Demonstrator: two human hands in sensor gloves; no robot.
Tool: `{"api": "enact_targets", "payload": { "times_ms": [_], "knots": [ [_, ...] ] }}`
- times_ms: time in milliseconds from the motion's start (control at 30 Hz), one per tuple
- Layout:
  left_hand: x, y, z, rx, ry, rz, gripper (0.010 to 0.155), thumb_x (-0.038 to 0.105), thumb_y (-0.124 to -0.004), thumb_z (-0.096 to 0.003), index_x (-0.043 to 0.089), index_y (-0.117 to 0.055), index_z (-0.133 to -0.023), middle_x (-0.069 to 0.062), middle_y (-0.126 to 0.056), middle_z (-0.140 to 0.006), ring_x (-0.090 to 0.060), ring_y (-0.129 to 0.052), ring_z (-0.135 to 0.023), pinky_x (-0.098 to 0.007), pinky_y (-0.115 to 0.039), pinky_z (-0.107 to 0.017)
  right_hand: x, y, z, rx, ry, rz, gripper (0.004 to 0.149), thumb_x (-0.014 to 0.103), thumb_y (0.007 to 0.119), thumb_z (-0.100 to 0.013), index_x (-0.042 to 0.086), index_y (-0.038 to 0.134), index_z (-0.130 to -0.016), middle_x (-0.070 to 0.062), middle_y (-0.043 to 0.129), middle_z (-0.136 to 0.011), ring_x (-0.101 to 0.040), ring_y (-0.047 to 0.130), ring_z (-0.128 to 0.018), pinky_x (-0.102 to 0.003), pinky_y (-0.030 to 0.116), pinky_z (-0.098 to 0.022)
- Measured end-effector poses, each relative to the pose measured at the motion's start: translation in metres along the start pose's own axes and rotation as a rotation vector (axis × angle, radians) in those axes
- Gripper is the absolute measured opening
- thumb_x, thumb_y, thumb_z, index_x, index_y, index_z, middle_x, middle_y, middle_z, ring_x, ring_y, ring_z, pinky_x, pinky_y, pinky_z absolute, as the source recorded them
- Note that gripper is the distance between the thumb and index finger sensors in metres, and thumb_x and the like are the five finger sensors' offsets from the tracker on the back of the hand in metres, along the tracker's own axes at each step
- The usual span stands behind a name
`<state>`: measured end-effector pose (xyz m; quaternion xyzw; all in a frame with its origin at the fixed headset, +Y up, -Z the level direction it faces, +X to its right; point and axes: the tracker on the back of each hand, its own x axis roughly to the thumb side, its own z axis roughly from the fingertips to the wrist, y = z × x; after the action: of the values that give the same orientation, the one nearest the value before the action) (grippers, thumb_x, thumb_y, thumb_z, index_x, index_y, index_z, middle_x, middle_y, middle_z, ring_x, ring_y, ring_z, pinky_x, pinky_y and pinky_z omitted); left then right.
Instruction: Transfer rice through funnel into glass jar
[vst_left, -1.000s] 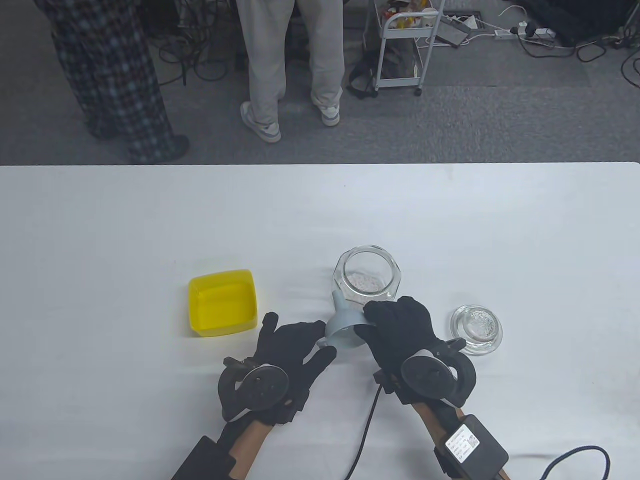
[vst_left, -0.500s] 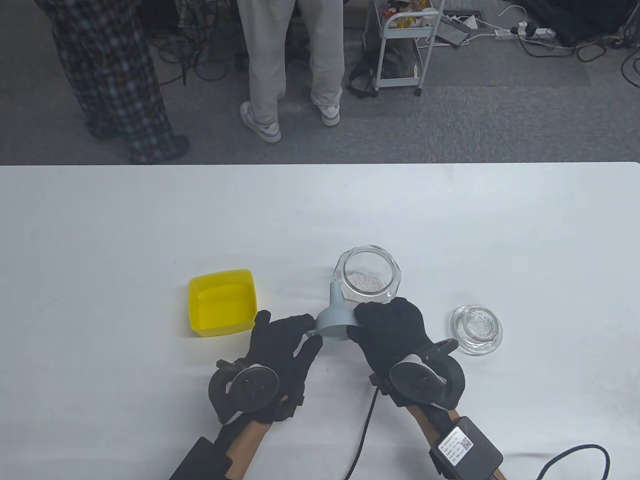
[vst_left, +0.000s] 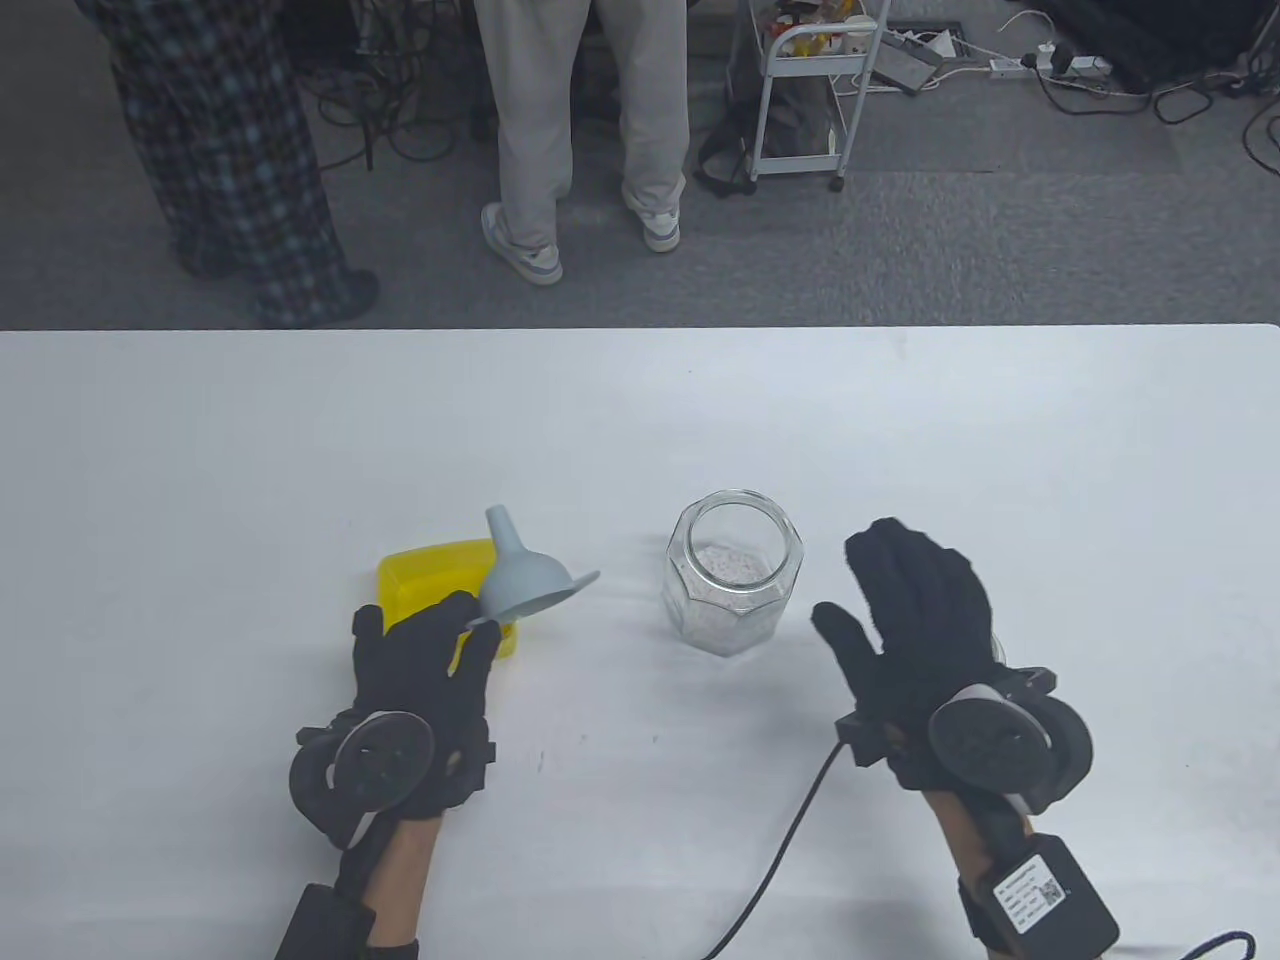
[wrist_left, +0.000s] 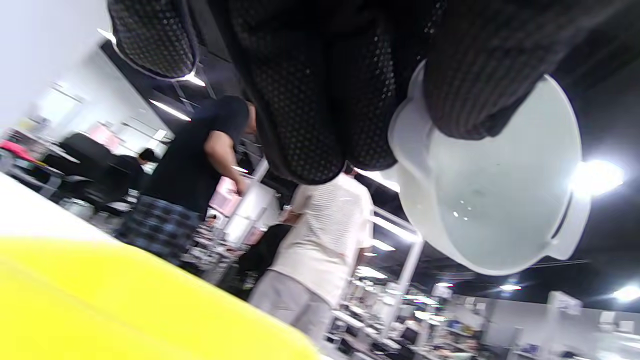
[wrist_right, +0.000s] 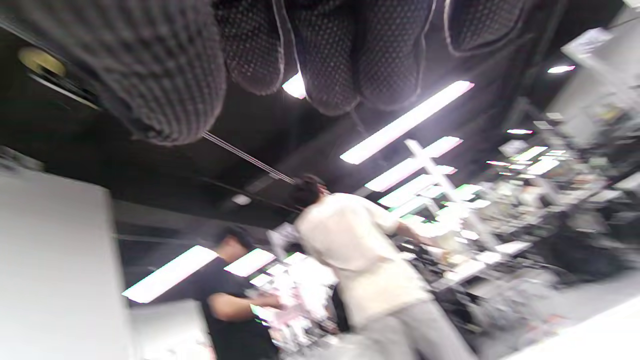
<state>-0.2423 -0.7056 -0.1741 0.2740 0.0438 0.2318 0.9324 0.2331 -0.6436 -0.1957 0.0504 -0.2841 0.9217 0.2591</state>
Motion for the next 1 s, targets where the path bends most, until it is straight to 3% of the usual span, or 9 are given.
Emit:
{"api": "enact_targets", "payload": {
  "times_ms": [100, 133, 200, 267, 600, 867, 1000],
  "knots": [
    [-0.016, 0.002, -0.004, -0.002, 0.068, -0.048, 0.047, 0.050, -0.093, -0.0493, 0.035, -0.082, -0.092, 0.005, -0.101, -0.085, -0.022, -0.107, -0.079, -0.073, -0.061, -0.072, -0.055, 0.008, 0.006, 0.096, 0.206, 0.124, 0.078, 0.062, 0.083, -0.037, 0.041, 0.048, -0.104, -0.005, 0.055, -0.116, -0.041, 0.053, -0.109, -0.070, 0.046, -0.074],
    [-0.020, 0.003, -0.006, -0.015, 0.086, -0.083, 0.046, 0.050, -0.093, -0.0492, 0.036, -0.082, -0.092, 0.006, -0.101, -0.086, -0.022, -0.106, -0.080, -0.073, -0.061, -0.073, -0.074, 0.013, 0.011, 0.184, 0.280, 0.143, 0.080, 0.063, 0.083, -0.038, 0.041, 0.045, -0.104, -0.006, 0.049, -0.118, -0.045, 0.045, -0.110, -0.072, 0.041, -0.073],
    [-0.025, 0.003, -0.008, -0.050, 0.111, -0.132, 0.046, 0.050, -0.093, -0.0492, 0.038, -0.082, -0.092, 0.006, -0.100, -0.088, -0.022, -0.105, -0.083, -0.073, -0.059, -0.073, -0.094, 0.019, 0.016, 0.329, 0.391, 0.185, 0.083, 0.065, 0.080, -0.037, 0.042, 0.038, -0.105, -0.006, 0.037, -0.120, -0.047, 0.032, -0.110, -0.073, 0.033, -0.072],
    [-0.029, 0.001, -0.009, -0.091, 0.126, -0.162, 0.046, 0.049, -0.093, -0.0497, 0.039, -0.082, -0.093, 0.006, -0.099, -0.090, -0.024, -0.102, -0.086, -0.074, -0.058, -0.073, -0.104, 0.023, 0.018, 0.365, 0.452, 0.209, 0.084, 0.066, 0.080, -0.037, 0.042, 0.037, -0.105, -0.007, 0.034, -0.120, -0.047, 0.029, -0.110, -0.073, 0.032, -0.072],
    [-0.036, -0.013, -0.007, -0.221, 0.175, -0.248, 0.045, 0.049, -0.092, -0.0505, 0.040, -0.082, -0.093, 0.000, -0.084, -0.107, -0.031, -0.088, -0.100, -0.075, -0.054, -0.074, -0.092, 0.037, 0.020, 0.443, 0.400, 0.276, 0.084, 0.067, 0.077, -0.037, 0.041, 0.037, -0.105, -0.008, 0.034, -0.119, -0.046, 0.030, -0.110, -0.073, 0.033, -0.071],
    [-0.038, -0.008, -0.009, -0.248, 0.205, -0.263, 0.044, 0.048, -0.092, -0.0512, 0.041, -0.082, -0.094, -0.004, -0.078, -0.112, -0.035, -0.082, -0.105, -0.076, -0.053, -0.074, -0.094, 0.041, 0.021, 0.474, 0.407, 0.287, 0.083, 0.066, 0.077, -0.037, 0.039, 0.038, -0.105, -0.009, 0.034, -0.119, -0.046, 0.031, -0.109, -0.073, 0.034, -0.071],
    [-0.037, -0.014, -0.009, -0.313, 0.205, -0.307, 0.045, 0.048, -0.091, -0.0518, 0.042, -0.081, -0.095, -0.004, -0.074, -0.115, -0.036, -0.078, -0.107, -0.076, -0.051, -0.074, -0.092, 0.041, 0.021, 0.478, 0.405, 0.291, 0.082, 0.066, 0.077, -0.037, 0.039, 0.039, -0.105, -0.009, 0.035, -0.119, -0.046, 0.032, -0.109, -0.073, 0.034, -0.071]
  ]
}}
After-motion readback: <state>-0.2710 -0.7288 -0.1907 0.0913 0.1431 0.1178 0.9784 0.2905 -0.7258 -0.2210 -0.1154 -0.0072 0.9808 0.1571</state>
